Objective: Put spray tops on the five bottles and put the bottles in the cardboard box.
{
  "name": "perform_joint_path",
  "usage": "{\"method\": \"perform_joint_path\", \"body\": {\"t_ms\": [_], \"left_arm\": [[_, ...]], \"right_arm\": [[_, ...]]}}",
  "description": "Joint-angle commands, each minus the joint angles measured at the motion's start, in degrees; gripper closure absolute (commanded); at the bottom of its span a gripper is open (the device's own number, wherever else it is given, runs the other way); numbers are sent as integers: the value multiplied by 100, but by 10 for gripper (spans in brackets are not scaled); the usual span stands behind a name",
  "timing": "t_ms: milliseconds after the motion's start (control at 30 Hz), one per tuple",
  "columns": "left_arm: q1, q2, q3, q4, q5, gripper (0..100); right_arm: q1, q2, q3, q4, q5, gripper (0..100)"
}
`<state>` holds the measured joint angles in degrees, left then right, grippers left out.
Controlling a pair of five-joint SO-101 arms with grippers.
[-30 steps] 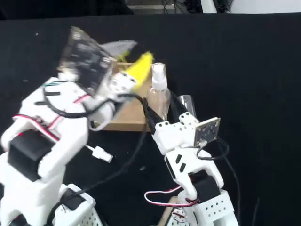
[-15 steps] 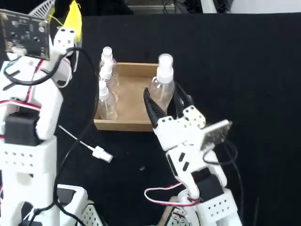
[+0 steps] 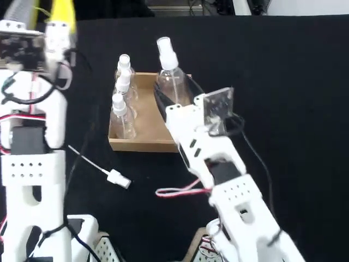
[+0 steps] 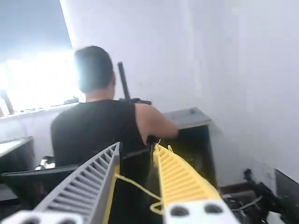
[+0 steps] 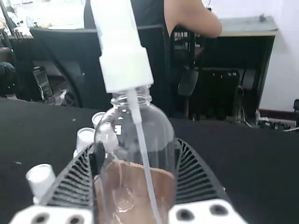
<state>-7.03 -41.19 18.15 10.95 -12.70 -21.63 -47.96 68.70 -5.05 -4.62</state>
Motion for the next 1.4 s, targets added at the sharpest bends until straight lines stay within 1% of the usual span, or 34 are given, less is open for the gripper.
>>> {"method": "perform_joint_path", "body": {"t_ms": [0,100,233,367,467,533,667,767,867,933,1000,1133,1200,1367], "left_arm": [[-769,-123,242,-932,-18,970],[-1007,-123,514,-1547,-18,970],[-1042,-114,945,-2365,70,970],[-1068,-114,1288,-3051,1011,970],[-1288,-114,1393,-3297,1644,970],[-1411,-114,1393,-3314,1952,970],[-1657,-114,1385,-3323,2233,970],[-1684,-114,1376,-3323,2233,970],[-1657,-114,1376,-3323,2233,970],[-1648,-114,1385,-3323,2233,970],[-1648,-114,1393,-3323,2233,970],[-1640,-114,1393,-3323,2233,970],[-1640,-114,1393,-3323,2233,970],[-1640,-114,1393,-3314,2242,970]], "right_arm": [[-9,725,-558,-527,-26,988],[-9,1341,-796,-703,-35,988],[-9,1965,-1147,-712,-35,988],[-9,2396,-1402,-712,-9,988],[53,2440,-1402,-703,-9,988],[167,2273,-1297,-712,-18,988],[554,1481,-910,-686,-26,988],[1064,778,-664,-422,-26,988],[1864,382,-813,185,-35,988],[2426,365,-1059,413,-35,988],[3033,488,-1270,431,-35,988],[4044,1174,-1675,422,-35,988],[4316,1631,-1719,88,-35,988],[4756,2686,-1305,-1644,9,988]]}}
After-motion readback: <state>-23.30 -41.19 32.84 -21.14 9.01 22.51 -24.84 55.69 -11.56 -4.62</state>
